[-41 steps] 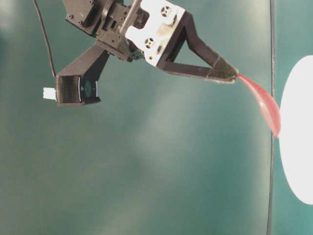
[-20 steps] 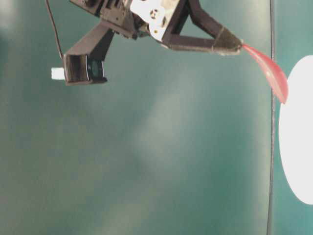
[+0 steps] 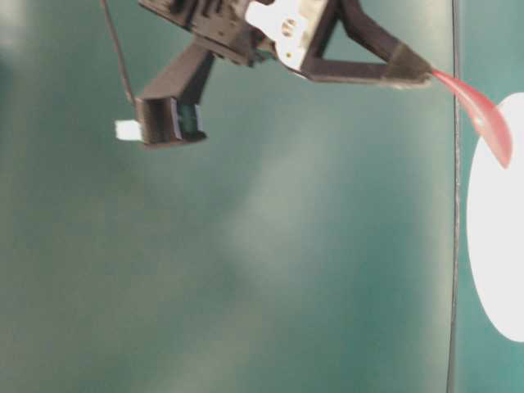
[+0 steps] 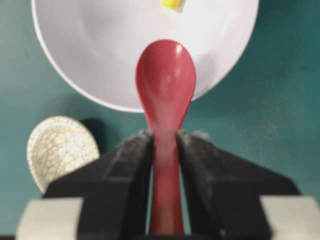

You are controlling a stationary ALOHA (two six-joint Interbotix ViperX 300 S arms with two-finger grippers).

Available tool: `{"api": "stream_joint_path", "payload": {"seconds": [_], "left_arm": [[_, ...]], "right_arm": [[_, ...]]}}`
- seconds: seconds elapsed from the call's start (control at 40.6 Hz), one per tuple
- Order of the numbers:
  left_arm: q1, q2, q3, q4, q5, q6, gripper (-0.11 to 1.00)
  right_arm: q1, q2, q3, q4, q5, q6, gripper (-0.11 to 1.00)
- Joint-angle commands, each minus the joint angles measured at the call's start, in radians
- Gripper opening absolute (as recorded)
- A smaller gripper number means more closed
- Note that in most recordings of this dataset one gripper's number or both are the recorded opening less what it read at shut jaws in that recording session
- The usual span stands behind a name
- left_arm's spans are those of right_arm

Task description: Scoop the yellow hexagonal prism block from the bowl with a spoon using the right arm.

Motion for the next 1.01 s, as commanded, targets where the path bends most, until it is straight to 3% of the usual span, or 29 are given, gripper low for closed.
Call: {"api": "stream_joint_path", "payload": {"seconds": [0.0,0.419,0.986], "left_arm": [[-0.002,0.006,-0.028,0.002,-0.005,-0.003,0.00],[-0.002,0.003,-0.028,0.002,-0.005,-0.008,0.00],[-0.002,0.002,-0.028,0.002,-0.006,-0.009,0.00]], "right_arm": [[0.000,0.012,-0.018,0.003,-0.034,0.002,0.25],[0.006,0.110,-0.035,0.017,-0.101,-0.008,0.25],[0.011,0.160,-0.077,0.018,-0.107,-0.012,0.25]]}}
